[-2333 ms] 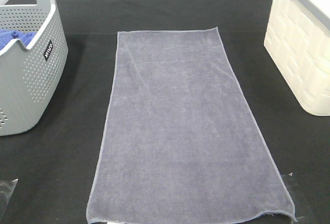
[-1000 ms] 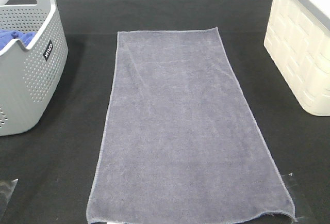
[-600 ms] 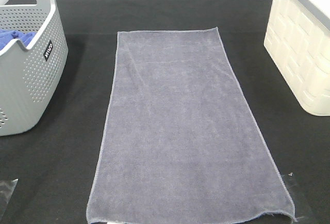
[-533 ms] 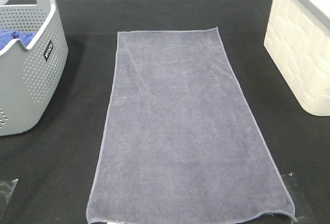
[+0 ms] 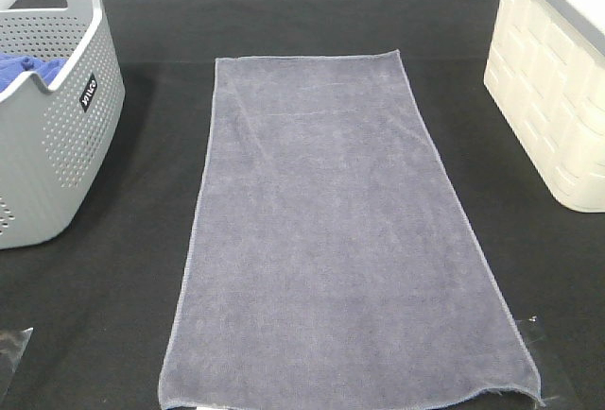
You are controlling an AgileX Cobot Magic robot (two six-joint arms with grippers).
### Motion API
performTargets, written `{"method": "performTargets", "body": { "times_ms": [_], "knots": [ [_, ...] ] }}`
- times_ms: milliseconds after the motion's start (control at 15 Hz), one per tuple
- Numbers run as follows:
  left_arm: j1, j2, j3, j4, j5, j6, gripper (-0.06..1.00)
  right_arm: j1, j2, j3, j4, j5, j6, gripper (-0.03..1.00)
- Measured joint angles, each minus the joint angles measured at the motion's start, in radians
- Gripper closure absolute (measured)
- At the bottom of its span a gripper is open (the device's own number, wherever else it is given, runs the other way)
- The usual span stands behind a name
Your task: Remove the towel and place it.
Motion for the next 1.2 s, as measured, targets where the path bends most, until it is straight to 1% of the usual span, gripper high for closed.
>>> {"method": "performTargets", "body": {
  "times_ms": [133, 1200],
  "knots": [
    [0.0, 0.0, 0.0, 0.0, 0.0, 0.0, 0.33, 0.035, 0.0, 0.0, 0.004, 0.0, 0.0, 0.25],
    [0.0, 0.0, 0.0, 0.0, 0.0, 0.001, 0.33, 0.036, 0.0, 0.0, 0.011, 0.0, 0.0, 0.25]
  ]
}}
